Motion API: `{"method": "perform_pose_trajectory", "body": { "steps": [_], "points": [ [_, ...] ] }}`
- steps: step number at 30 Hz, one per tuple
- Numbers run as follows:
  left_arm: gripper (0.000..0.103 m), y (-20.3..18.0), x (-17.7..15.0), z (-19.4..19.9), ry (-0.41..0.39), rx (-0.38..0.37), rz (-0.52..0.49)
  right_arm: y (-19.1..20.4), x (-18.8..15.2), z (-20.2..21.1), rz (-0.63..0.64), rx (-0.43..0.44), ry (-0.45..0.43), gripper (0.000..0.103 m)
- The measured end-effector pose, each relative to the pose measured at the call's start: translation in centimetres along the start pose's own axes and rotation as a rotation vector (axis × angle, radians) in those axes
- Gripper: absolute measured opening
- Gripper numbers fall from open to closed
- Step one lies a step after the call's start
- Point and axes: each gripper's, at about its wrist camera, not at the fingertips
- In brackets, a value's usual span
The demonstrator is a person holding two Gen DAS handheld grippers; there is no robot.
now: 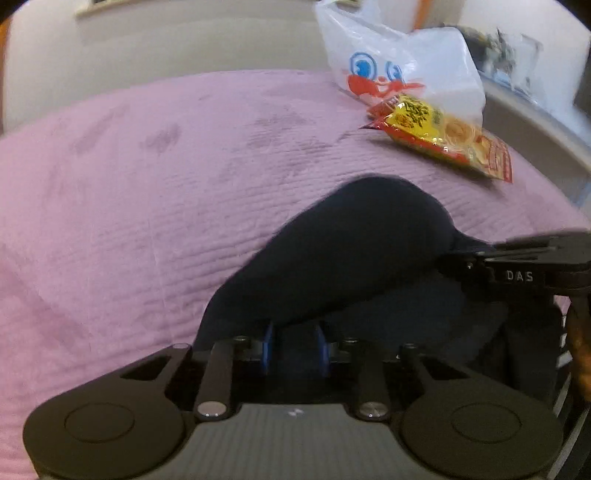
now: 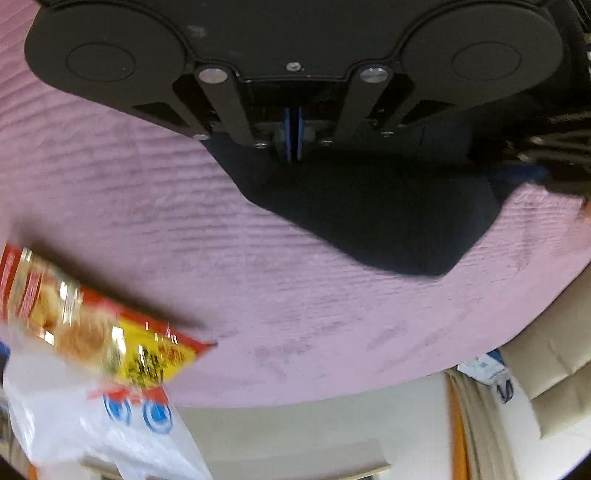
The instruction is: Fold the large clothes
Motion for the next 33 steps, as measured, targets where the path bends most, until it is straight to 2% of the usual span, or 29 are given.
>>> {"method": "perform_pose_trajectory", "body": {
  "steps": [2, 5, 6, 7, 9, 10, 11, 12, 13, 14, 16, 17, 20, 22, 26, 27, 28, 29, 30, 31, 33],
  "points": [
    [0.027, 0.2, -0.5, 0.2, -0.024, -0.009, -0.006, -0.2, -0.4, 0.1, -0.005, 0.008, -0.013, 0.000],
    [0.028, -0.9, -0.5, 0.6, -0.031, 0.048, -0.067, -0.3, -0.2, 0.9, 0.013, 0.027, 0.003, 0.000],
    [0.028, -1.4, -0.5, 1.2, -0.035, 0.069, -0.084, -0.6, 0.0, 1.7, 0.018, 0.058, 0.018, 0.001],
    [0.029, -1.7, -0.5, 2.1, -0.045, 0.070, -0.096, -0.9, -0.1, 3.0, 0.026, 0.116, 0.017, 0.013],
    [0.030, -1.8, -0.8, 4.8, -0.090, 0.025, -0.136, -1.3, -0.3, 6.3, 0.074, 0.195, -0.039, 0.015],
    [0.033, -1.9, -1.0, 6.2, -0.116, 0.015, -0.161, -1.4, -0.2, 7.6, 0.108, 0.200, -0.063, 0.015],
    [0.041, -1.8, -1.1, 7.4, -0.139, 0.023, -0.185, -1.5, -0.1, 8.8, 0.136, 0.192, -0.084, 0.018],
    [0.047, -1.7, -1.0, 8.3, -0.160, 0.036, -0.201, -1.7, 0.3, 9.5, 0.150, 0.183, -0.097, 0.042],
    [0.060, -1.3, -0.7, 8.8, -0.174, 0.054, -0.203, -1.9, 0.6, 9.7, 0.156, 0.175, -0.105, 0.078],
    [0.070, -0.9, -0.2, 8.8, -0.181, 0.072, -0.194, -2.1, 1.2, 9.6, 0.161, 0.157, -0.119, 0.085],
    [0.076, 0.0, 1.2, 7.5, -0.160, 0.083, -0.145, -2.4, 2.5, 8.1, 0.149, 0.113, -0.098, 0.083],
    [0.075, 0.6, 2.1, 6.0, -0.110, 0.057, -0.105, -2.6, 3.1, 7.0, 0.137, 0.112, -0.066, 0.083],
    [0.063, 1.9, 4.0, 1.8, 0.015, 0.022, -0.013, -3.2, 4.4, 3.4, 0.113, 0.119, 0.025, 0.083],
    [0.061, 1.9, 4.5, 0.1, 0.064, -0.041, -0.048, -3.5, 4.8, 1.3, 0.105, 0.136, 0.081, 0.083],
    [0.058, 0.8, 4.0, -2.3, 0.122, -0.032, -0.124, -3.7, 4.3, -1.6, 0.079, 0.166, 0.154, 0.084],
    [0.053, 0.7, 4.1, -2.7, 0.133, -0.033, -0.122, -3.5, 3.9, -1.8, 0.083, 0.160, 0.144, 0.077],
    [0.036, 0.5, 3.8, -2.8, 0.126, -0.042, -0.122, -3.1, 3.6, -1.6, 0.102, 0.176, 0.136, 0.051],
    [0.014, 0.3, 3.7, -2.6, 0.115, -0.053, -0.131, -2.7, 3.4, -1.2, 0.120, 0.188, 0.135, 0.043],
    [0.013, -0.2, 3.4, -2.1, 0.100, -0.038, -0.157, -2.1, 3.0, -0.5, 0.157, 0.177, 0.118, 0.027],
    [0.011, -0.9, 3.1, -1.2, 0.068, -0.001, -0.207, -1.4, 2.5, 0.4, 0.211, 0.170, 0.096, 0.022],
    [0.010, -2.2, 1.8, 1.5, 0.005, 0.035, -0.263, -0.8, 1.4, 3.6, 0.261, 0.172, 0.026, 0.018]
  ]
}}
Point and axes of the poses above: each gripper's, at about its wrist camera, not at the fingertips, and z roughly against the way its jaws point, y to its left, x to its top, and after that the axes turned 8 degrees about y, right-handed
